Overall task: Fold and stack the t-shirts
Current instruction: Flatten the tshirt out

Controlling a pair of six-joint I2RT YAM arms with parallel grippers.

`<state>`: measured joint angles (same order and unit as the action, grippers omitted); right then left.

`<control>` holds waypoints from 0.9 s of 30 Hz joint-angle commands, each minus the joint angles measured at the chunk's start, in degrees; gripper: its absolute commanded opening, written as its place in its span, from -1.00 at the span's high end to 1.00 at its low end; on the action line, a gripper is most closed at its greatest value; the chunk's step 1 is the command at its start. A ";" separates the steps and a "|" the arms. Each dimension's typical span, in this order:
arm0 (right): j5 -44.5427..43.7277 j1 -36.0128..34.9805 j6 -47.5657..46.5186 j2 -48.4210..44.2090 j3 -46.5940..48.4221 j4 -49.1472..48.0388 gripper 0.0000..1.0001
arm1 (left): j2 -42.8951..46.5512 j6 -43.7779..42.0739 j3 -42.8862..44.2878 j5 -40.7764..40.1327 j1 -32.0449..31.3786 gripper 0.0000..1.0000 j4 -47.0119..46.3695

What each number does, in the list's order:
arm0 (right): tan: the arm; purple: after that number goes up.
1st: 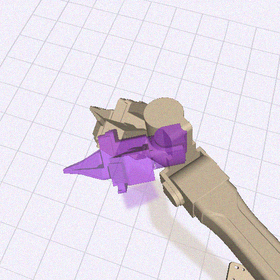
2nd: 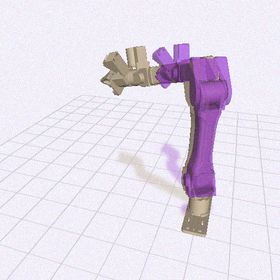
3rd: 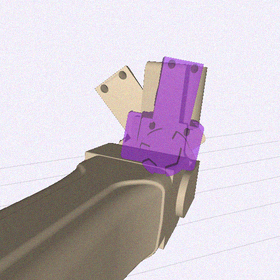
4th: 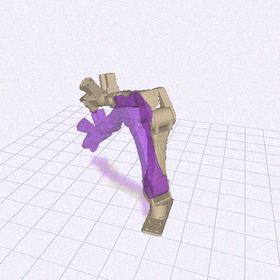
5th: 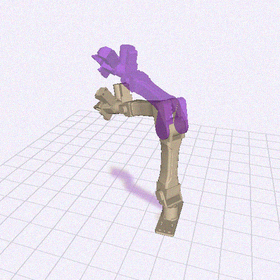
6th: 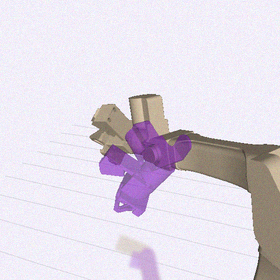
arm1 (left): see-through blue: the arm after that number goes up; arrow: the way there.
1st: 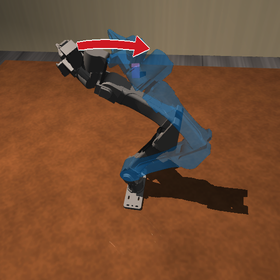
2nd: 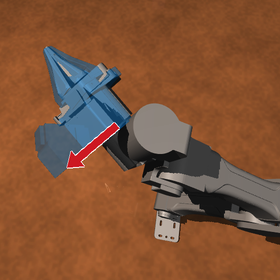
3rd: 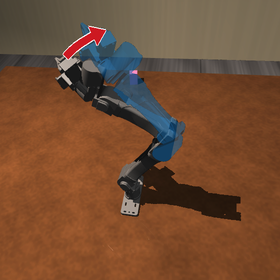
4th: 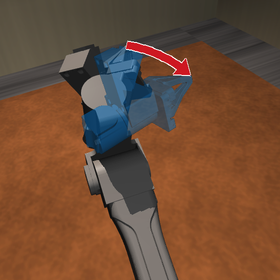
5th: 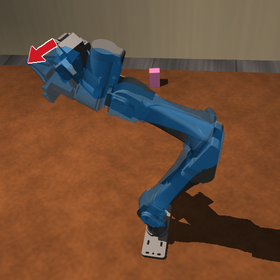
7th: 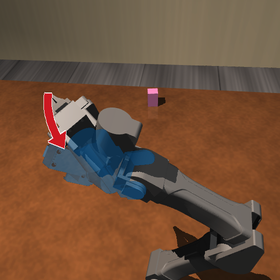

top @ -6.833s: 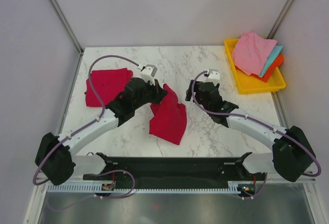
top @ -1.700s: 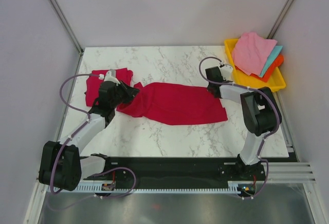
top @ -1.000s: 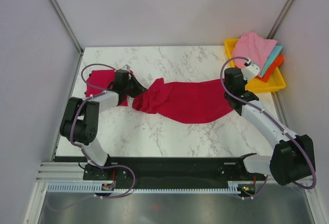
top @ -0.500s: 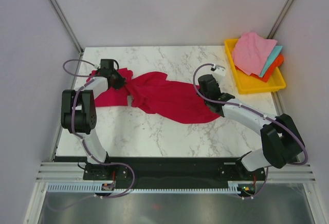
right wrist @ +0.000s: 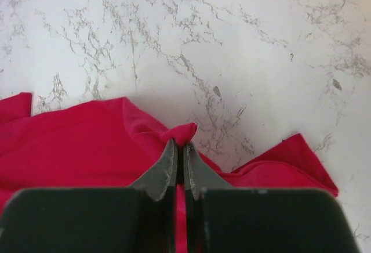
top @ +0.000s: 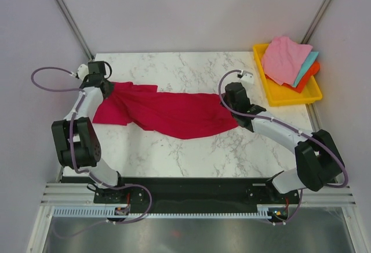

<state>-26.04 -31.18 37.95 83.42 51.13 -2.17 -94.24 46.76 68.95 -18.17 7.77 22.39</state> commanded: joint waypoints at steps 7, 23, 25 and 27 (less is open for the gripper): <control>-6.21 6.56 4.49 -6.51 -1.56 2.00 1.00 | 0.81 -8.18 7.34 -3.00 -15.49 0.96 -2.62; -14.04 13.69 0.90 -21.17 6.15 16.23 1.00 | 22.22 -13.45 6.90 2.71 -18.14 0.96 -5.34; -13.95 13.69 -0.77 -24.25 8.62 18.34 1.00 | 25.75 -13.89 7.78 2.79 -18.14 0.96 -5.52; -13.07 13.60 -1.39 -29.35 10.03 19.84 1.00 | 30.41 -14.33 9.00 3.93 -18.23 0.96 -5.25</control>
<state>-37.34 -17.80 39.20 61.25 55.90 15.75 -70.43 36.38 73.91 -13.41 -10.63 19.55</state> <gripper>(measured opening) 0.072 0.084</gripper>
